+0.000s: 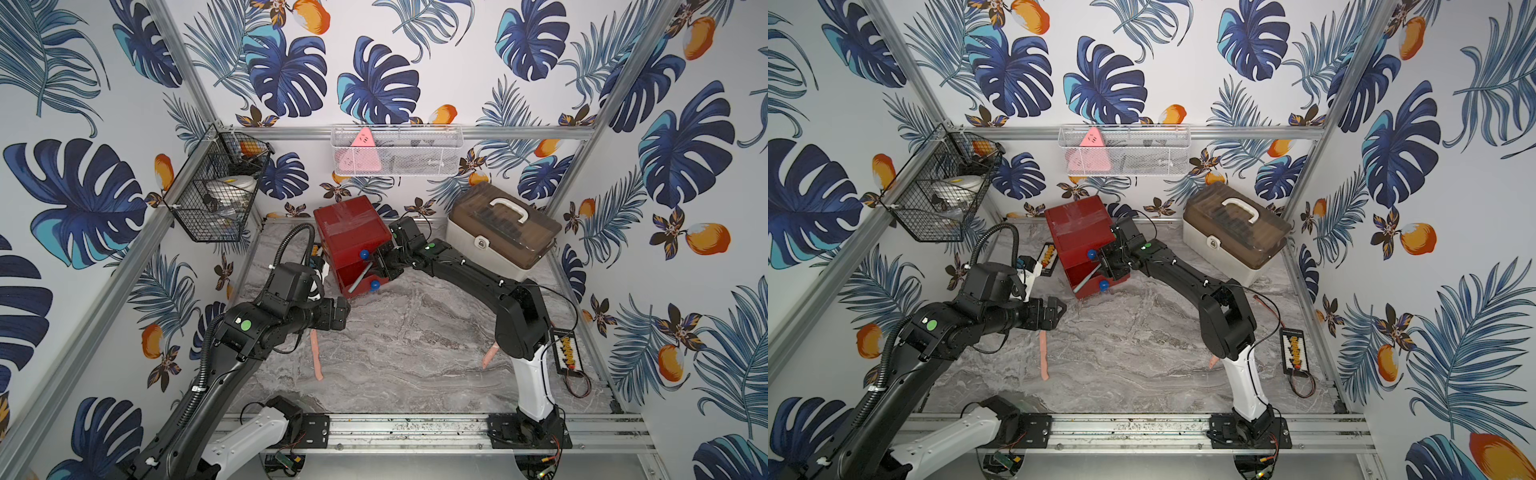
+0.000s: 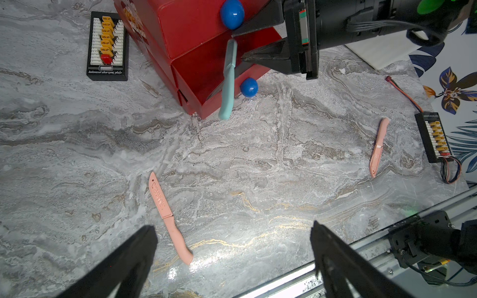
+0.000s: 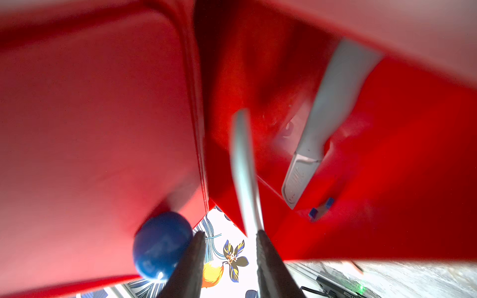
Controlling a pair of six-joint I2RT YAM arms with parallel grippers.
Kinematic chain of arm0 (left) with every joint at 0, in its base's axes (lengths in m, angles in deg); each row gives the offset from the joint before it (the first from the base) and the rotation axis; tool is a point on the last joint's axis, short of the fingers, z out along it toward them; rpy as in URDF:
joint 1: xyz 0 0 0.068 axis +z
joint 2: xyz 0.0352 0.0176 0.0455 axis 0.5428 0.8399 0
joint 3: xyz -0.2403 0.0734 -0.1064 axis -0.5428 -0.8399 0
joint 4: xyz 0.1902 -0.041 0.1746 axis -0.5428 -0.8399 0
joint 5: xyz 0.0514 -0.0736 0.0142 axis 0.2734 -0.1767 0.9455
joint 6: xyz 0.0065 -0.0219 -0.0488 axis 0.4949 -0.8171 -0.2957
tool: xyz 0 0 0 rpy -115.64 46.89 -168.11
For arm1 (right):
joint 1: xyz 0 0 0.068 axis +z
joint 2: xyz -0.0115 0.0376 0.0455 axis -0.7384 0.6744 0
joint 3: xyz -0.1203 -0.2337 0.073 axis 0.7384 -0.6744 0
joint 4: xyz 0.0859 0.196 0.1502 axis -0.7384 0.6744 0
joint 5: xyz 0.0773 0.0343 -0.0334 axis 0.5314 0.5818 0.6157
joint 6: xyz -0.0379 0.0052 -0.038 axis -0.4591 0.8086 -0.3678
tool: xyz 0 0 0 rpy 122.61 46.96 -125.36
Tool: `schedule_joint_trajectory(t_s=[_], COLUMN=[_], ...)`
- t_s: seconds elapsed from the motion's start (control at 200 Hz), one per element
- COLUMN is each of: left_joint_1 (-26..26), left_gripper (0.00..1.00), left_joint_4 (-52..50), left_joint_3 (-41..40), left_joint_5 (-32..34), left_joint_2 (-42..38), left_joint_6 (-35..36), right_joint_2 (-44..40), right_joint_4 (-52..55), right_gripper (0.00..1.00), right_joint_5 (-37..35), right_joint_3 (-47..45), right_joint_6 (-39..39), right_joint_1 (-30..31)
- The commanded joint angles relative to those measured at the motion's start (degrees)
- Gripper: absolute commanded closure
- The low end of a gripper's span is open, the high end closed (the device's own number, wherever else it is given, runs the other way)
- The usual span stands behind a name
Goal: Place the fruit knives into the drawer by color
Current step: Place the fruit knife in the drawer, then close the drawer in the storage box.
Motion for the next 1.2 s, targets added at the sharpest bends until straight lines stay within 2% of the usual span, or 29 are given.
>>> schedule_joint_trajectory(t_s=[0.0,0.44,0.565,0.665,0.816,0.841,0.911,0.936,1.046,1.106,1.196], left_joint_1=[-0.24,-0.51,-0.51,-0.50,-0.35,-0.33,0.09,0.40,1.73,2.58,3.97], left_gripper=[0.01,0.01,0.01,0.01,0.02,0.04,0.14,0.21,0.79,1.00,1.00], left_joint_4=[0.94,0.88,1.04,1.43,1.71,1.93,2.72,3.10,4.57,5.78,7.55], left_joint_3=[0.58,5.82,10.31,14.61,22.30,23.64,26.80,27.80,32.45,34.53,36.65], left_joint_5=[-0.28,0.43,0.60,0.73,0.95,0.95,0.92,0.68,-0.95,-1.68,-2.87], left_joint_2=[0.30,4.13,8.40,12.64,20.50,21.84,25.53,26.98,33.21,36.28,40.44], left_joint_6=[1.18,1.45,1.02,0.52,-0.50,-0.61,-1.04,-1.24,-2.06,-2.52,-3.18], right_joint_2=[-1.19,-4.14,-10.05,-14.08,-19.71,-20.45,-22.33,-22.86,-23.89,-23.83,-23.29], right_joint_4=[-3.55,-6.62,-8.18,-10.80,-16.22,-17.37,-20.55,-21.79,-29.18,-32.12,-34.46], right_gripper=[0.64,0.62,0.63,0.72,1.00,1.00,1.00,1.00,1.00,1.00,1.00], right_joint_5=[-0.87,-1.30,-2.20,-2.62,-3.60,-3.72,-4.46,-4.60,-4.70,-4.38,-3.73], right_joint_3=[-0.56,-3.05,-7.75,-13.60,-24.16,-25.86,-29.98,-31.31,-36.63,-38.39,-40.02], right_joint_6=[-1.05,-3.42,-5.89,-6.91,-7.43,-7.26,-6.96,-6.81,-4.65,-3.42,-2.27], right_joint_1=[0.05,0.05,0.39,0.68,0.62,0.52,0.38,0.40,0.01,-0.34,-0.97])
